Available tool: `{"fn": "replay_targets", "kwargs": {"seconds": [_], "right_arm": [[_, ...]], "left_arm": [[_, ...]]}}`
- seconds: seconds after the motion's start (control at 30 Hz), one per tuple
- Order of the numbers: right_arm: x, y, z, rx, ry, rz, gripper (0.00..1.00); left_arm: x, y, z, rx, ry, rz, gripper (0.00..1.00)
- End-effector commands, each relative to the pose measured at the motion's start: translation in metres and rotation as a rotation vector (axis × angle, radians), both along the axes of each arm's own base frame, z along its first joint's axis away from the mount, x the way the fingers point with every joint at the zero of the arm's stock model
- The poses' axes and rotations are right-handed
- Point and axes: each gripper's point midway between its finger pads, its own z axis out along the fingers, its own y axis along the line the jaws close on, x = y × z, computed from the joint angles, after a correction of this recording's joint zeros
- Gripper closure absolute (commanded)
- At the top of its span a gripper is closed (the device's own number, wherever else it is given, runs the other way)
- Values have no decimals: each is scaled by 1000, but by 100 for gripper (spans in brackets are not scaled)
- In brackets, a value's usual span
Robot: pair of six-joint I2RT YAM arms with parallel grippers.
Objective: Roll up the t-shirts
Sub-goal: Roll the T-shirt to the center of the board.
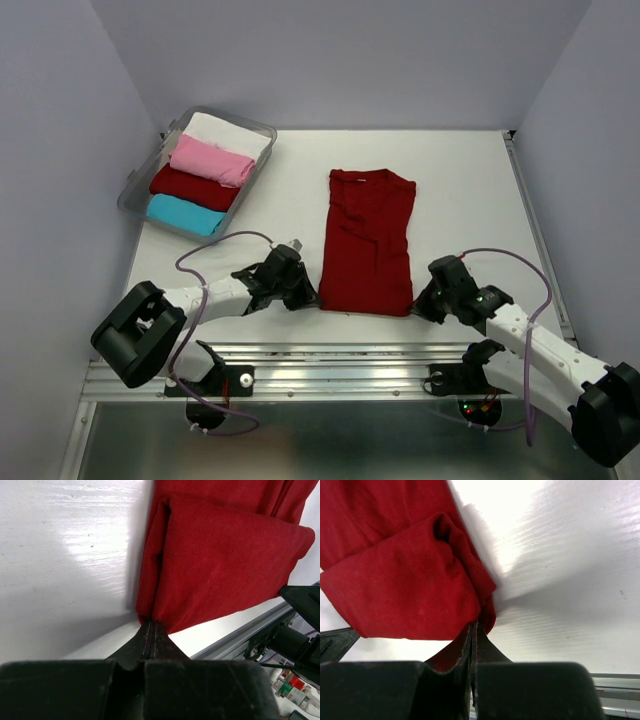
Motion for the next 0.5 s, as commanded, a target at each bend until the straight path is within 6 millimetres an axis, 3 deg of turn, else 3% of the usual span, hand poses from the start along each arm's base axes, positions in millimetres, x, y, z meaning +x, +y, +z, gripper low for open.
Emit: {"fn": "replay_targets", "kwargs": {"seconds": [0.0, 0.47], "right_arm": [[13, 1, 19, -21, -54, 2, 99], [30, -2, 44, -54, -114, -19, 99]], "left_arm": [[8, -6, 22, -21, -39, 8, 100], [23, -11, 46, -32, -72, 9, 100]]}}
